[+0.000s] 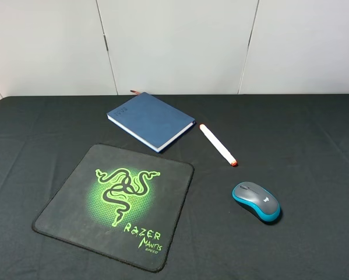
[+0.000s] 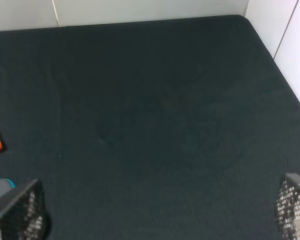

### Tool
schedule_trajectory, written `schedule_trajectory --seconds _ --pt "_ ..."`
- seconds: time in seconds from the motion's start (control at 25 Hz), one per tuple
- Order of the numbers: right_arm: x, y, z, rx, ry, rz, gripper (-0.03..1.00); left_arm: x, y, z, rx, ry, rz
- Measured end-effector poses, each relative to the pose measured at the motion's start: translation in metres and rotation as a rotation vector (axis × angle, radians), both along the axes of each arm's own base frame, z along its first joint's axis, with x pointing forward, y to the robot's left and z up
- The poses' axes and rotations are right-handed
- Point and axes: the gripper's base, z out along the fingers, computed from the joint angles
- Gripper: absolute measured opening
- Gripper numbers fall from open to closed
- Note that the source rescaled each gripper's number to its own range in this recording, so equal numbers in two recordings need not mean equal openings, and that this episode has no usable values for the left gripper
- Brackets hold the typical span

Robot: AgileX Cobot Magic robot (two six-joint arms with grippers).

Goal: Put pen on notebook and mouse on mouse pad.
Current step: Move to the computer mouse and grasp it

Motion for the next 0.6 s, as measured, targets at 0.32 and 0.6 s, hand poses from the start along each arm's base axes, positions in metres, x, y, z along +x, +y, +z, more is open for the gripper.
schedule_trajectory --seconds 0.32,0.6 --pt "0.0000 0.0000 0.0000 0.000 0.000 0.000 1.00 0.0000 0.0000 0.0000 0.000 0.000 0.000" --pt "0.0000 0.0000 0.0000 0.000 0.000 0.000 1.00 0.0000 0.0000 0.0000 0.000 0.000 0.000"
